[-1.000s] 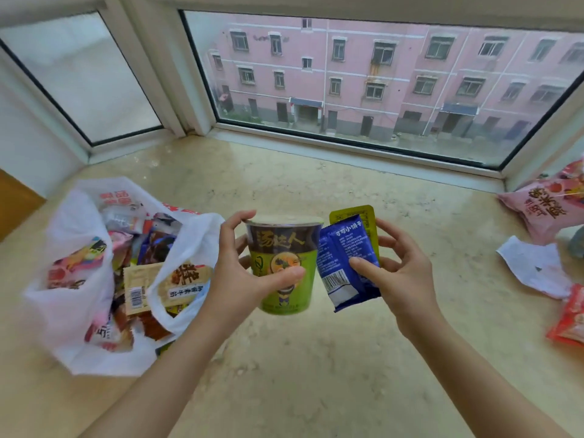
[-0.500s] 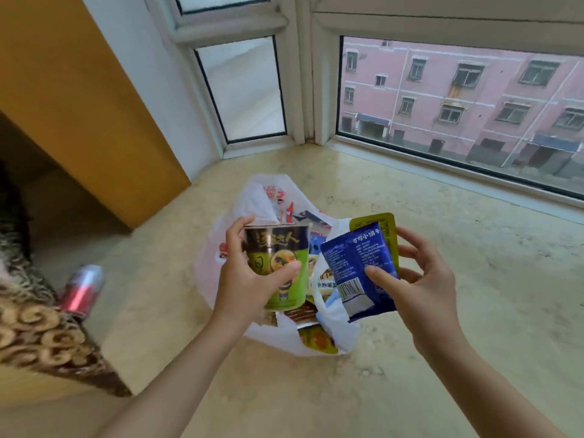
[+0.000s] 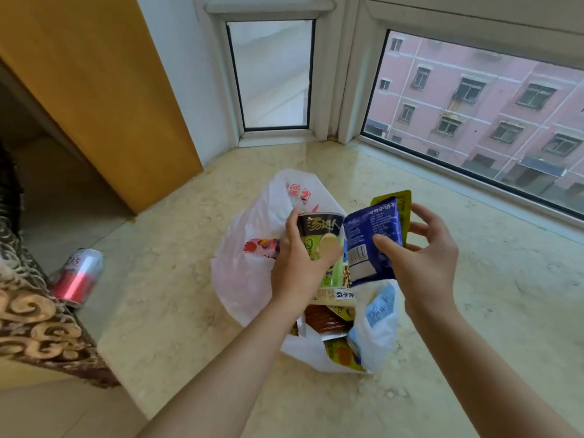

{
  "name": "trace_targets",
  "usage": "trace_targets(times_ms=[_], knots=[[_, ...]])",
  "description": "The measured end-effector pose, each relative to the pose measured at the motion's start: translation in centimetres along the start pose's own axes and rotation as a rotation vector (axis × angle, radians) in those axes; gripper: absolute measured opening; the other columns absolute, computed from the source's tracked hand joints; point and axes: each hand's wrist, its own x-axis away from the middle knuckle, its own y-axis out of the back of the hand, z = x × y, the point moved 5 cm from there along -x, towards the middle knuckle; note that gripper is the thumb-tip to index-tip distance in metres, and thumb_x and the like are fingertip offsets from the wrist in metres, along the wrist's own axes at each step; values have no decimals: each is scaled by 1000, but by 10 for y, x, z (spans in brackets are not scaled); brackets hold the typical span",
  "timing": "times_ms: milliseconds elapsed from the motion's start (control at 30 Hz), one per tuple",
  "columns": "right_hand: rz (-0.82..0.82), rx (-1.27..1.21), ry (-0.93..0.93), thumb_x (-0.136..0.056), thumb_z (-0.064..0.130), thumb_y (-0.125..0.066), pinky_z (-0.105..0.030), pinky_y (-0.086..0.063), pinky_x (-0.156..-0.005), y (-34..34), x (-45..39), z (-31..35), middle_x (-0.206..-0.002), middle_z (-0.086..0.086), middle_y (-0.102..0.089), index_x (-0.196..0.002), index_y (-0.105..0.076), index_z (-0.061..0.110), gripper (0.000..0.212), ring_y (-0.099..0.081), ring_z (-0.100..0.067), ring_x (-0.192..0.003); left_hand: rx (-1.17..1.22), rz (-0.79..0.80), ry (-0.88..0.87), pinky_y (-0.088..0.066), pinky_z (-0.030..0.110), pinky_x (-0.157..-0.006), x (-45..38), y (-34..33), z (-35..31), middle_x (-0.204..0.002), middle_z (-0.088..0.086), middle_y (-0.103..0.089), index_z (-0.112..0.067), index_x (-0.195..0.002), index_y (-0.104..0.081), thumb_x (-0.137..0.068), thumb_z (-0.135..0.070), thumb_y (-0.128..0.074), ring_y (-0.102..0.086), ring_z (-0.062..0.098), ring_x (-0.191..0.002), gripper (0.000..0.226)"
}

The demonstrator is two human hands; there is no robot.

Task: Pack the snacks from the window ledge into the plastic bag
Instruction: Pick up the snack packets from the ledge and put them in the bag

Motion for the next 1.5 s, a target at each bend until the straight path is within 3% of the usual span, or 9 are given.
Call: trace_targets(times_ms=[133,267,400,633,967,1067,1300,1367,1500], knots=[[-46,-76,-18,-79,6,-74,-24,-55,-52,-17,4,-1,-104,10,-56,-130,-51,27,60,-66,-11,-82,-206,85,-83,-51,42,-87,-6,0,3,-159,2,-18,-47,-142,25,-82,-70,-48,-40,25,-133,97],[-71,-123,-38,-80,6,-73,-18,-52,-50,-16,9,-6,-106,11,-55,-131,-50,27,59,-65,-5,-79,-438,177,-180,-55,42,-74,-8,17,10,-147,5,-41,-51,-138,30,-84,-76,-29,-61,25,-104,83],[-70,-139,-48,-81,4,-72,-17,-51,-48,-13,14,-11,-104,11,-55,-129,-50,27,58,-66,3,-75,-609,282,-168,-51,35,-63,-6,47,19,-111,3,-60,-48,-144,20,-79,-41,-73,-62,16,-82,114],[29,-107,75,-78,3,-75,-18,-54,-58,-19,49,-11,-109,11,-60,-123,-56,34,58,-63,-6,-92,61,-352,-382,-42,13,-54,9,114,-35,-90,-9,-58,-32,-130,-36,-76,2,-69,-55,10,-60,72],[349,30,74,-88,19,-66,-40,-52,-92,-118,42,-54,-124,17,-58,-129,-50,36,46,-54,-1,-113,241,-365,-325,-42,13,-57,14,111,-41,-84,-12,-50,-33,-120,-42,-76,2,-72,-52,6,-61,63],[365,434,147,-94,39,-55,-37,-33,-111,-132,20,-61,-152,9,-34,-146,-33,29,57,-27,-7,-140,219,-350,-280,-43,12,-60,12,114,-37,-89,-10,-51,-34,-120,-41,-76,-2,-75,-50,4,-64,64],[786,906,193,-96,53,-41,-37,-47,-95,-125,38,-82,-161,9,-6,-152,-15,31,65,-23,-14,-143,260,-358,-283,-43,18,-62,15,119,-30,-86,-12,-50,-34,-116,-45,-74,2,-72,-50,11,-64,62],[720,840,312,-96,49,-45,-40,-47,-98,-116,41,-72,-157,7,-23,-148,-32,29,58,-30,-14,-140,287,-365,-308,-44,21,-61,18,120,-32,-83,-13,-49,-38,-111,-45,-73,5,-71,-48,11,-62,62],[34,819,785,-86,24,-63,-52,-36,-104,-70,13,-28,-127,-10,-59,-118,-63,13,34,-49,-33,-123,298,-354,-329,-43,19,-60,19,119,-36,-82,-11,-48,-38,-107,-45,-74,9,-66,-47,11,-63,62]])
